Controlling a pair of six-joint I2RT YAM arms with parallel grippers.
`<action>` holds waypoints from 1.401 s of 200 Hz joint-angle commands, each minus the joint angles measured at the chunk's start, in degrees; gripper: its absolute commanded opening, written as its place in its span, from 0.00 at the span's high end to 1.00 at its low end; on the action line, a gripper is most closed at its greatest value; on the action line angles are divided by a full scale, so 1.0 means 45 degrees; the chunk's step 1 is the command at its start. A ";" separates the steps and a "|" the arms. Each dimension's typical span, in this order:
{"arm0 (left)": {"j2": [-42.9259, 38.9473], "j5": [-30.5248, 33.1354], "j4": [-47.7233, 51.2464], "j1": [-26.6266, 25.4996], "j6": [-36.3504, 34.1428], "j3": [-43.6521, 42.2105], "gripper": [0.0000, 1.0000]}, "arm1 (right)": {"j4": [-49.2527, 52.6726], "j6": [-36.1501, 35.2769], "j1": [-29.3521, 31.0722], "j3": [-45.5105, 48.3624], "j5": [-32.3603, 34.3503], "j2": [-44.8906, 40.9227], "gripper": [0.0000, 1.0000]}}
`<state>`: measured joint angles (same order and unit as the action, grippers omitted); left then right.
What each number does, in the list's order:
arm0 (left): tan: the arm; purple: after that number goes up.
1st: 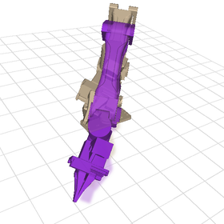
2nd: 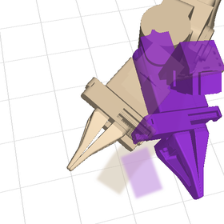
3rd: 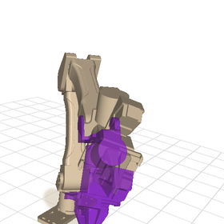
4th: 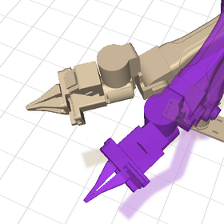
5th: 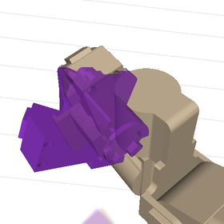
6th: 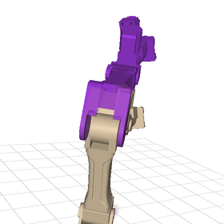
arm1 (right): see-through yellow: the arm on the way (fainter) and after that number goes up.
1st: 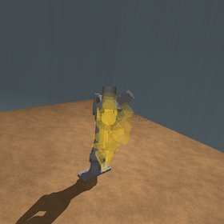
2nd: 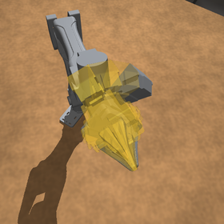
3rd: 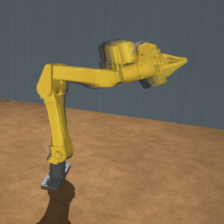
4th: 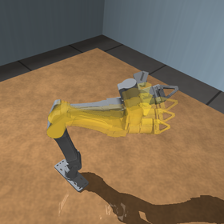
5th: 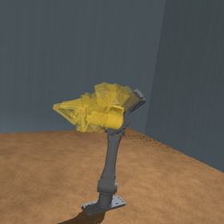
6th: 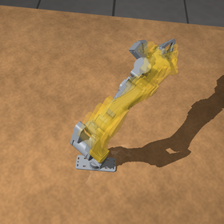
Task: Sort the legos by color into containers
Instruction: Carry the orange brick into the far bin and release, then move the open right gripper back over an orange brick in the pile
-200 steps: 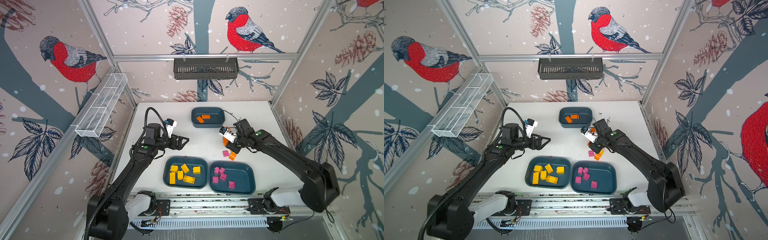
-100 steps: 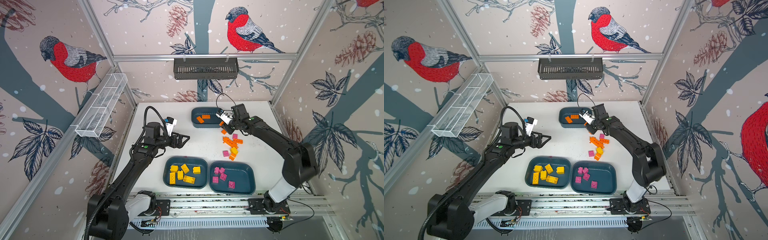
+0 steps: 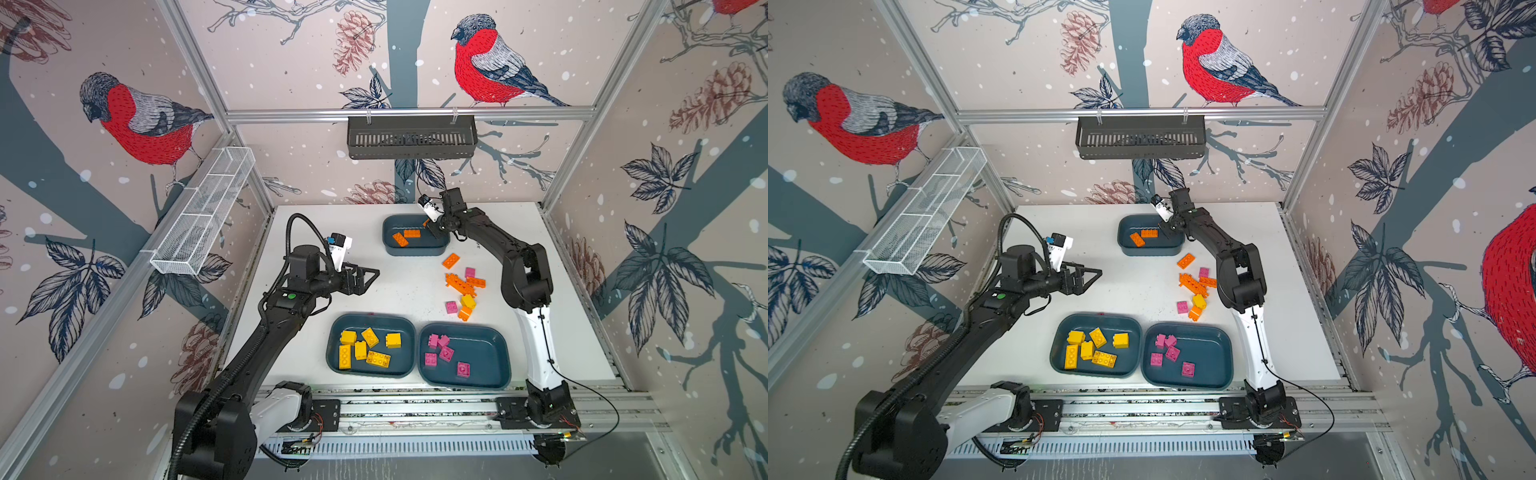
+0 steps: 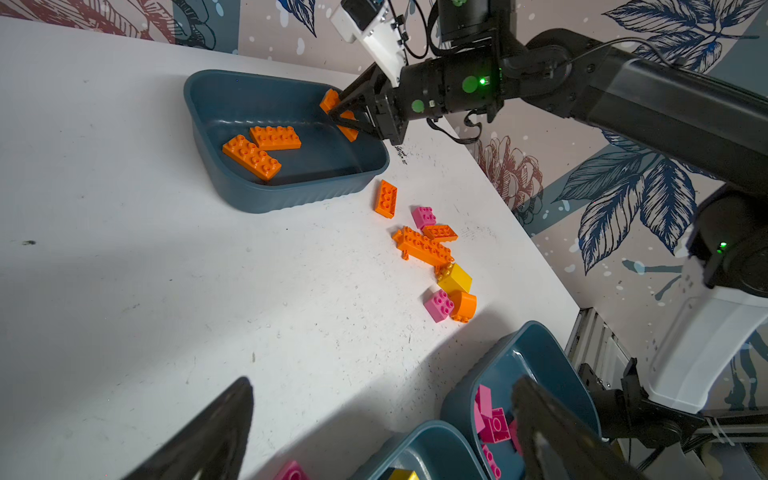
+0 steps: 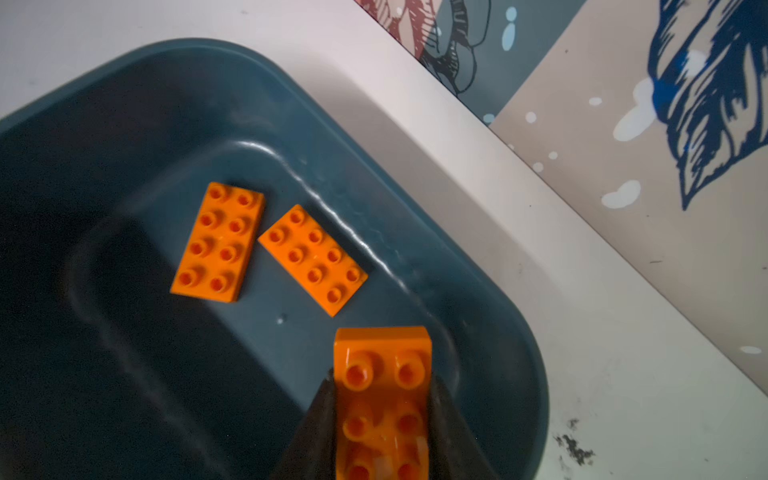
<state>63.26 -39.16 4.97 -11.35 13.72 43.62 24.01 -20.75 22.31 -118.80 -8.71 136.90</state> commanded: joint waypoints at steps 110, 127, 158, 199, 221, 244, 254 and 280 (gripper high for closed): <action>0.0373 -0.0196 -0.0619 0.0064 -0.0077 -0.0211 0.04 | 0.1335 0.8058 -0.1238 0.5694 -0.0738 -0.5560 0.25; 0.0479 -0.0225 -0.0536 0.0082 -0.0176 -0.0166 0.04 | 0.0820 0.9857 -0.1249 0.7440 -0.0144 -0.6720 0.23; 0.0621 -0.0313 -0.0551 0.0101 -0.0226 -0.0129 0.04 | -0.0351 1.2670 -0.1301 0.9758 0.0977 -0.7744 0.27; 0.0746 -0.0372 -0.0368 0.0125 -0.0392 -0.0026 0.04 | -0.0779 1.3881 -0.1126 0.9597 0.1319 -0.6731 0.36; 0.0724 -0.0304 -0.0352 0.0142 -0.0386 -0.0078 0.04 | -0.1179 1.3808 -0.0837 0.9209 0.1530 -0.6044 0.42; 0.0677 -0.0310 -0.0371 0.0156 -0.0391 -0.0146 0.04 | -0.1459 1.3993 -0.0829 0.9008 0.1392 -0.5374 0.51; 0.0658 -0.0284 -0.0305 0.0149 -0.0455 -0.0149 0.04 | -0.1616 1.3987 -0.0802 0.8947 0.1350 -0.5187 0.52; 0.0743 -0.0299 -0.0255 0.0163 -0.0540 -0.0124 0.04 | -0.1545 1.3905 -0.0779 0.8719 0.1422 -0.4665 0.55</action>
<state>66.50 -39.99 4.78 -10.74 12.97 42.98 18.57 40.99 18.59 -78.81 -3.05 114.52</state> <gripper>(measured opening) 0.962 0.474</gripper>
